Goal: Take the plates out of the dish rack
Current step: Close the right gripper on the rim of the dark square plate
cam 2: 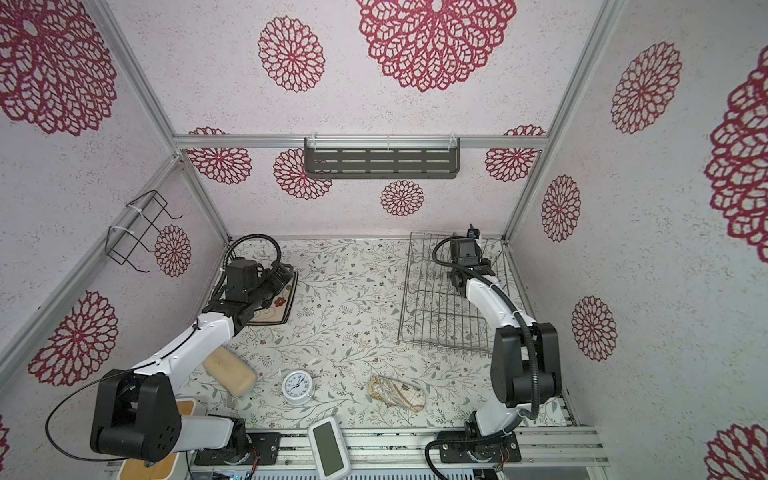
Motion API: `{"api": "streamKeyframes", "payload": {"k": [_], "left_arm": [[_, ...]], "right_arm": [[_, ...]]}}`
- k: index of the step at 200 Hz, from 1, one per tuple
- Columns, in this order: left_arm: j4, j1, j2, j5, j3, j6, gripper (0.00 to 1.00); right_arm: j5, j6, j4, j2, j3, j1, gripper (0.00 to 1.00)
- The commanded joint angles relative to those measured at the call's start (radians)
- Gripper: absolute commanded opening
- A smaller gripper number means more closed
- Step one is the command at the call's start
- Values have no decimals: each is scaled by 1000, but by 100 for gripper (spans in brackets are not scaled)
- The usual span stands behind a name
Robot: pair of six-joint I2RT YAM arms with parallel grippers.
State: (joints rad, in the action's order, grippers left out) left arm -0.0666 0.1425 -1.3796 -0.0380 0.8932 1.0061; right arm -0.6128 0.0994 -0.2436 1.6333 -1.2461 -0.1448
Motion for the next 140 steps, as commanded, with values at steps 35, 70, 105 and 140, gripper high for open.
{"api": "streamKeyframes", "payload": {"k": [35, 70, 105, 140], "left_arm": [[-5, 6, 24, 8, 23, -12, 97], [-6, 6, 27, 8, 21, -12, 97], [-5, 6, 28, 8, 18, -12, 97], [-4, 6, 28, 8, 16, -11, 97]], "right_arm": [[-10, -23, 23, -1, -36, 11, 31], [-8, -24, 27, -3, -35, 11, 26], [-5, -22, 24, -3, -35, 10, 23], [-10, -20, 28, -6, -34, 11, 19]]}}
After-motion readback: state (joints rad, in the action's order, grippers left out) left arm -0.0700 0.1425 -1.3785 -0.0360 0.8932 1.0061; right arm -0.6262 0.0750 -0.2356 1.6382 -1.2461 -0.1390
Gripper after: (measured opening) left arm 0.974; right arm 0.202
